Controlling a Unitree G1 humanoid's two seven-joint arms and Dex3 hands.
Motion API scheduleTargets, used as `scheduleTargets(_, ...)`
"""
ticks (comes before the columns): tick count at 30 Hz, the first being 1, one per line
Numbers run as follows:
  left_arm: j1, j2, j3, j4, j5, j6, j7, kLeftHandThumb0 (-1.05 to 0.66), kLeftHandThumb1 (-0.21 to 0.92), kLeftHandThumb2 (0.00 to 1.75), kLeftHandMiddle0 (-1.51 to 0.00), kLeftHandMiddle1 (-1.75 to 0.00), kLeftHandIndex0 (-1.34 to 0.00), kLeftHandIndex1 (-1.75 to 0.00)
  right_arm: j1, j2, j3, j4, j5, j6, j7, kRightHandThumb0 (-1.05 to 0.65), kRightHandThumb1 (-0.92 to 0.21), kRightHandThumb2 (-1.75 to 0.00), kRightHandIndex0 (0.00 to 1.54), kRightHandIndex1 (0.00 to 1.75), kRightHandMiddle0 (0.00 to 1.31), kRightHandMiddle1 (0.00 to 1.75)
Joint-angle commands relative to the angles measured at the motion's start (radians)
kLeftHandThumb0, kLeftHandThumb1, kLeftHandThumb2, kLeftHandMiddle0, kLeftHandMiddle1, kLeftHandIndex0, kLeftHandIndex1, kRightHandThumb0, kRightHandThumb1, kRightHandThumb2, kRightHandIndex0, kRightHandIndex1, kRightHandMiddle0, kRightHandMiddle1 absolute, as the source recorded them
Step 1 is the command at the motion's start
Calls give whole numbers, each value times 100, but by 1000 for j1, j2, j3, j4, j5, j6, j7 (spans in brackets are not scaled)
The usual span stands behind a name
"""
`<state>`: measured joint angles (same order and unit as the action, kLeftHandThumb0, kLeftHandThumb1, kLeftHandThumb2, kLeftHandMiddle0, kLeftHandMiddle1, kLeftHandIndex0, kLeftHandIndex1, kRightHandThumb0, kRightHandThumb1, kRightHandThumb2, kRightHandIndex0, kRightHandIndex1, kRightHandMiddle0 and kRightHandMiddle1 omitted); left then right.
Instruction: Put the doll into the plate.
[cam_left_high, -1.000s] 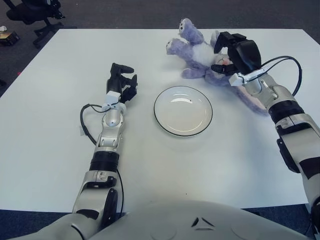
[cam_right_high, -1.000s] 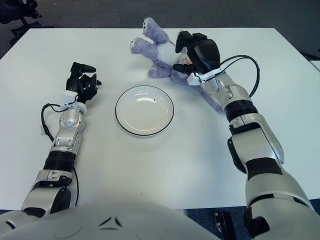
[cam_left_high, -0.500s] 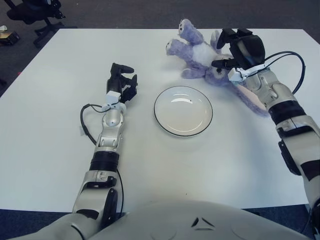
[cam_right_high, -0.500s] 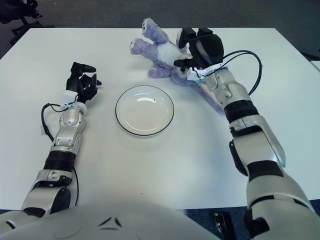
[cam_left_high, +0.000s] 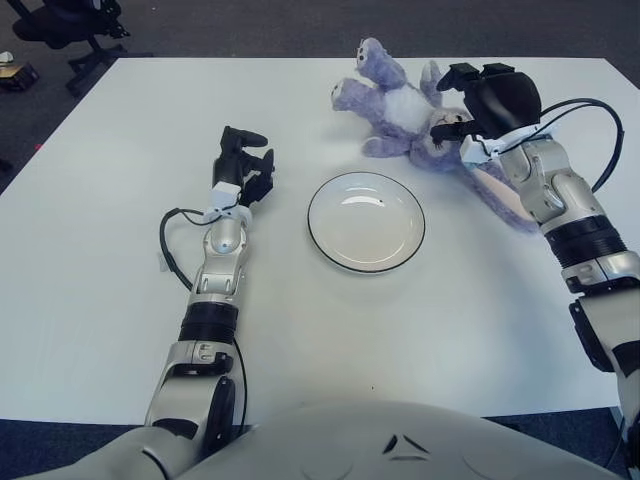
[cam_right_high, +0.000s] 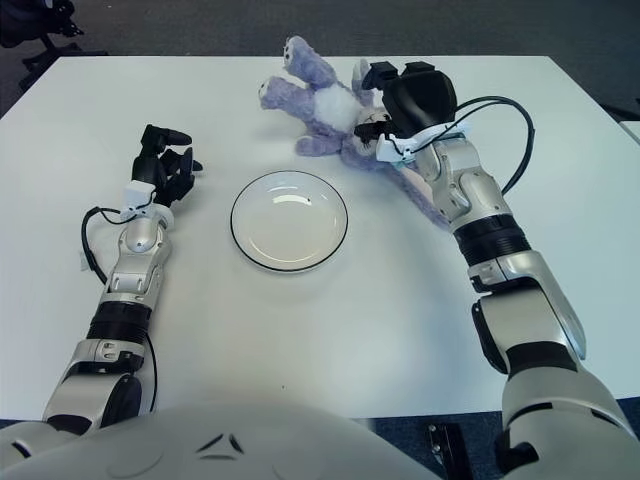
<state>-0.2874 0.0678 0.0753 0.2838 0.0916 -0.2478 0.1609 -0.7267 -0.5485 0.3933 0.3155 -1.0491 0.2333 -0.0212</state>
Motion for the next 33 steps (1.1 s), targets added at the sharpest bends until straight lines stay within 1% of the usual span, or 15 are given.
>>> scheduleTargets(1, 3, 7, 4, 3, 9, 5, 7, -34, 92, 50, -58, -157, -21, -173, -17, 31, 25, -10, -55, 72, 35, -89, -92, -62, 59, 2, 40, 16)
scheduleTargets(6, 3, 7, 4, 3, 9, 5, 7, -34, 92, 50, -58, -157, -21, -174, -17, 36, 29, -17, -66, 92, 46, -90, -92, -64, 58, 1, 40, 14)
scheduleTargets(7, 6, 6, 3, 0, 9, 4, 7, -34, 92, 50, -58, -157, -21, -174, -39, 51, 47, 17, -87, 119, 72, -90, -92, -64, 58, 0, 40, 14)
scheduleTargets(8, 8, 5, 3, -3, 10, 4, 8, -34, 92, 50, -58, -157, -21, -174, -55, 61, 60, 43, -102, 139, 91, -92, -92, -69, 54, 0, 35, 12)
scheduleTargets(10, 11, 4, 3, -7, 10, 4, 8, -34, 92, 50, -58, -157, -21, -174, -76, 75, 77, 74, -120, 163, 122, -93, -92, -73, 50, 0, 31, 9)
scheduleTargets(14, 11, 4, 3, -8, 9, 4, 8, -34, 92, 50, -58, -157, -21, -174, -90, 81, 91, 86, -122, 174, 171, -95, -92, -77, 44, 0, 26, 5)
scheduleTargets(20, 11, 4, 3, -9, 9, 4, 8, -34, 92, 50, -58, -157, -21, -174, -94, 81, 97, 86, -122, 181, 179, -96, -92, -78, 42, 0, 24, 4)
scheduleTargets(21, 12, 3, 4, -11, 7, 5, 8, -34, 92, 50, -58, -157, -21, -174, -106, 93, 114, 111, -129, 188, 220, -97, -92, -76, 43, 1, 26, 5)
scheduleTargets(22, 12, 2, 4, -14, 5, 7, 7, -34, 92, 50, -58, -157, -21, -174, -118, 103, 131, 137, -136, 195, 250, -97, -92, -78, 42, 1, 25, 4)
scheduleTargets(24, 13, 1, 5, -18, 3, 8, 7, -34, 92, 50, -58, -157, -21, -174, -132, 115, 150, 168, -145, 203, 283, -97, -92, -81, 39, 0, 23, 3)
scheduleTargets(28, 16, 1, 6, -23, 3, 10, 8, -34, 92, 50, -58, -157, -21, -174, -146, 125, 164, 204, -147, 212, 284, -97, -92, -84, 38, 1, 22, 2)
scheduleTargets(33, 16, 1, 6, -24, 3, 12, 8, -34, 92, 50, -58, -157, -21, -174, -152, 128, 168, 215, -145, 215, 282, -97, -92, -85, 38, 1, 22, 2)
